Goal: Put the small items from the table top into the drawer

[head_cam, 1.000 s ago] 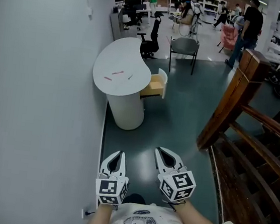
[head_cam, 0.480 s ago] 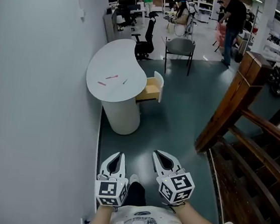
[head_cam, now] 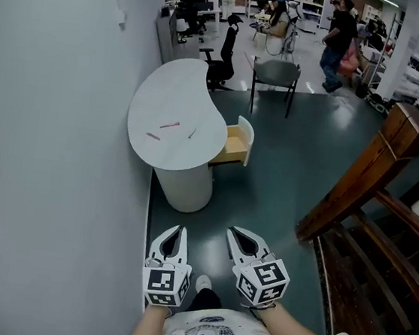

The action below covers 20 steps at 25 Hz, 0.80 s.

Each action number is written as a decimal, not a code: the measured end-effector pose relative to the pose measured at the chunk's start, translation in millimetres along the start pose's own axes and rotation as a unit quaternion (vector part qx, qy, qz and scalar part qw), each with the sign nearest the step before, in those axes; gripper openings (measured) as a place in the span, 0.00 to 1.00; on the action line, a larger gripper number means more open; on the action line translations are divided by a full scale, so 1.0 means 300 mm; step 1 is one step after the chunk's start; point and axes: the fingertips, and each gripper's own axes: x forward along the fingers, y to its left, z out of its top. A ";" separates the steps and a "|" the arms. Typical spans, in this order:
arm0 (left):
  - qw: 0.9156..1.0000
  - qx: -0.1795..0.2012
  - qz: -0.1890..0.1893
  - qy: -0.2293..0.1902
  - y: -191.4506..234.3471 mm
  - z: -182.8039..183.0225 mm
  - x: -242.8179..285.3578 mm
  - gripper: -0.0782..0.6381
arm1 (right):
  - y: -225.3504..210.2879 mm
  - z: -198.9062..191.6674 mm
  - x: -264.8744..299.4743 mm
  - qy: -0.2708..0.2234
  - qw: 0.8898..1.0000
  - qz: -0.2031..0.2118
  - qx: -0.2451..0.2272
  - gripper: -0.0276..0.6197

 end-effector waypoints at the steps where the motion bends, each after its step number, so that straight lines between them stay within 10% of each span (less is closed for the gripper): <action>1: 1.000 0.001 -0.001 0.000 0.026 0.014 0.026 0.14 | -0.003 0.014 0.036 0.001 1.000 0.000 0.000 0.08; 20: 1.000 -0.006 -0.001 0.001 0.493 0.090 0.473 0.14 | -0.089 0.120 0.677 0.008 1.000 0.002 0.004 0.07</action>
